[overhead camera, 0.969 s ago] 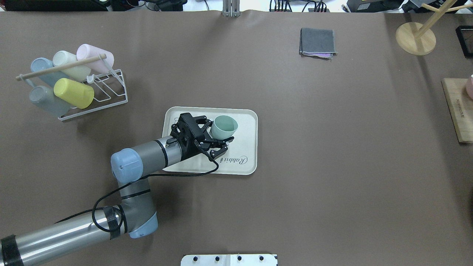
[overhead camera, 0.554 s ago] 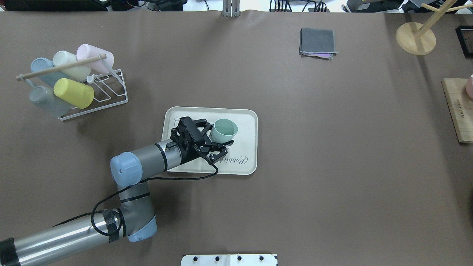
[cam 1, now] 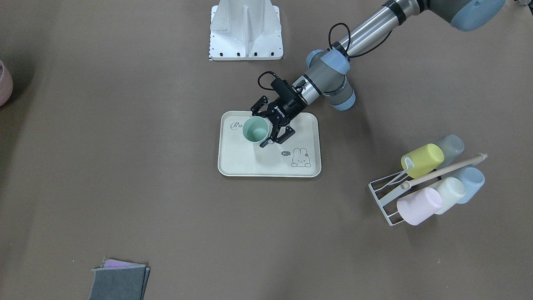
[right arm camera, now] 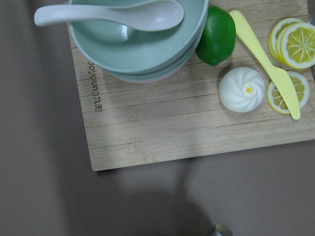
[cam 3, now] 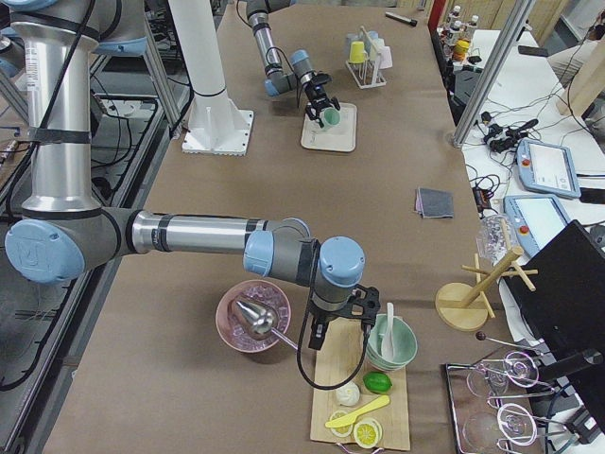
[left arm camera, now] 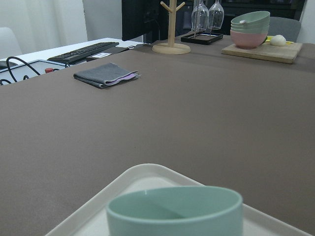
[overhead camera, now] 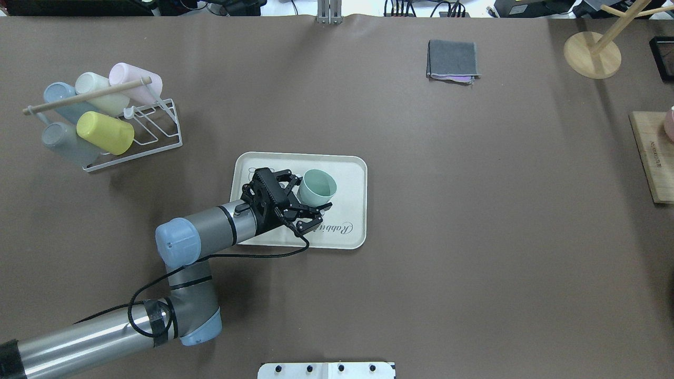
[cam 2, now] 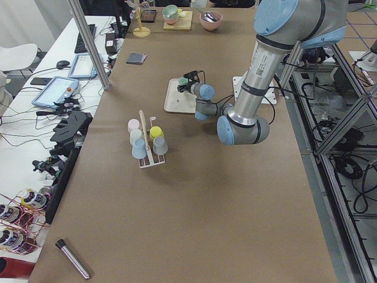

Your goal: Pick up and place green cup on tray

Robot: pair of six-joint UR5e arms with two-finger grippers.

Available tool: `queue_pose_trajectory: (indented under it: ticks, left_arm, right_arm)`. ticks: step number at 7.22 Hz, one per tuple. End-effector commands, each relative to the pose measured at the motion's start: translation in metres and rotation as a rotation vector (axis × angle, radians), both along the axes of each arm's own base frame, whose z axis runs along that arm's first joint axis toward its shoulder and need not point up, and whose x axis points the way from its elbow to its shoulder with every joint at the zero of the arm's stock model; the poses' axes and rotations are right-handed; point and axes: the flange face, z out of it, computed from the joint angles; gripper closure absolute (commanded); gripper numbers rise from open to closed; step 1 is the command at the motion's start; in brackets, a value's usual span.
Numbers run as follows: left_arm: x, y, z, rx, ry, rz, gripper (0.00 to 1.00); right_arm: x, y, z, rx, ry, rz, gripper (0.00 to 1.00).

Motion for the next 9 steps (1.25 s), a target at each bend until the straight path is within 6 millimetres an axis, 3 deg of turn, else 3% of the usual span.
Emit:
queue_pose_trajectory:
  ticks: [1,3,7,9]
  left_arm:
    - [-0.003,0.0,0.004,-0.001,-0.003,-0.001,0.12]
    - [-0.015,0.005,0.0,0.007,0.014,0.002,0.03]
    - [-0.065,0.014,-0.037,0.018,0.095,-0.011,0.02]
    - [-0.124,-0.028,-0.098,-0.059,-0.083,-0.111,0.02]
  right_arm:
    - [0.0,0.002,0.002,-0.003,-0.001,-0.001,0.0]
    - [0.0,0.003,0.003,0.0,-0.002,-0.005,0.0]
    - [0.0,0.001,0.0,0.0,-0.001,0.001,0.0]
    - [0.0,0.001,0.0,-0.004,-0.001,0.004,0.0]
